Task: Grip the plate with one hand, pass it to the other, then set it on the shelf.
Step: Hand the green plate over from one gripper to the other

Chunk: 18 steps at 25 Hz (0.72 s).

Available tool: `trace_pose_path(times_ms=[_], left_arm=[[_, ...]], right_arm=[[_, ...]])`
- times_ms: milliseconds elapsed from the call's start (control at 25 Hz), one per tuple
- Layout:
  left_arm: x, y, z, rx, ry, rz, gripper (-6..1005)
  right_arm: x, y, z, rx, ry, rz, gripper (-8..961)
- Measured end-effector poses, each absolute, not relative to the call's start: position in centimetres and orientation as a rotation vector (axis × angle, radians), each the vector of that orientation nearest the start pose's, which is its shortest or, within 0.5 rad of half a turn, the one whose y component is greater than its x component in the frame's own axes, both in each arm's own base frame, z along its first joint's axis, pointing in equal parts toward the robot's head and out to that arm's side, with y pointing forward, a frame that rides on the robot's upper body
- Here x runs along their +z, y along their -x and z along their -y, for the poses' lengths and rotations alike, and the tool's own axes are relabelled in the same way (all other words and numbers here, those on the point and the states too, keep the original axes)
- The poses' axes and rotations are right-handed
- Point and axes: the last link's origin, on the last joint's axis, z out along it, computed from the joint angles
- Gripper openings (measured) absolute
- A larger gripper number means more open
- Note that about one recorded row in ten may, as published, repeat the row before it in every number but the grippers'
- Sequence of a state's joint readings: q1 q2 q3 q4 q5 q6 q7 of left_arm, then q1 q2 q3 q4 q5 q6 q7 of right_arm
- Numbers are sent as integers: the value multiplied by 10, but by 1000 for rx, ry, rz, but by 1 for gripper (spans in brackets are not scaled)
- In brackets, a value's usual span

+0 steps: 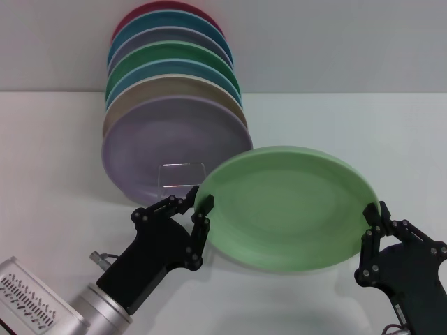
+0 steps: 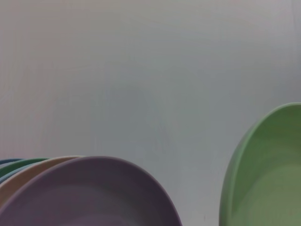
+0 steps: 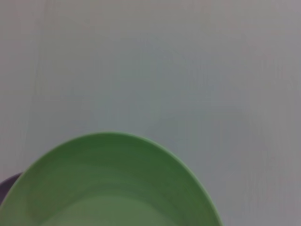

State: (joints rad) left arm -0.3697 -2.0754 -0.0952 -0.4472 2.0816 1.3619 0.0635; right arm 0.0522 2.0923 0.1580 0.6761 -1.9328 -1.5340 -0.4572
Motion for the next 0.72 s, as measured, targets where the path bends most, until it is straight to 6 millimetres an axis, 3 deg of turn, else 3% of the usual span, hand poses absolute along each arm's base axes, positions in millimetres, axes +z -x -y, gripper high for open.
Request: trace_pose_path(times_ms=[600, 720], left_arm=[[-108, 242, -245, -955, 2078, 268, 167], [-108, 241, -245, -955, 2078, 266, 91]], right_arm=[[-86, -254, -175, 790, 1628, -346, 20], [-86, -254, -175, 790, 1629, -346, 20]])
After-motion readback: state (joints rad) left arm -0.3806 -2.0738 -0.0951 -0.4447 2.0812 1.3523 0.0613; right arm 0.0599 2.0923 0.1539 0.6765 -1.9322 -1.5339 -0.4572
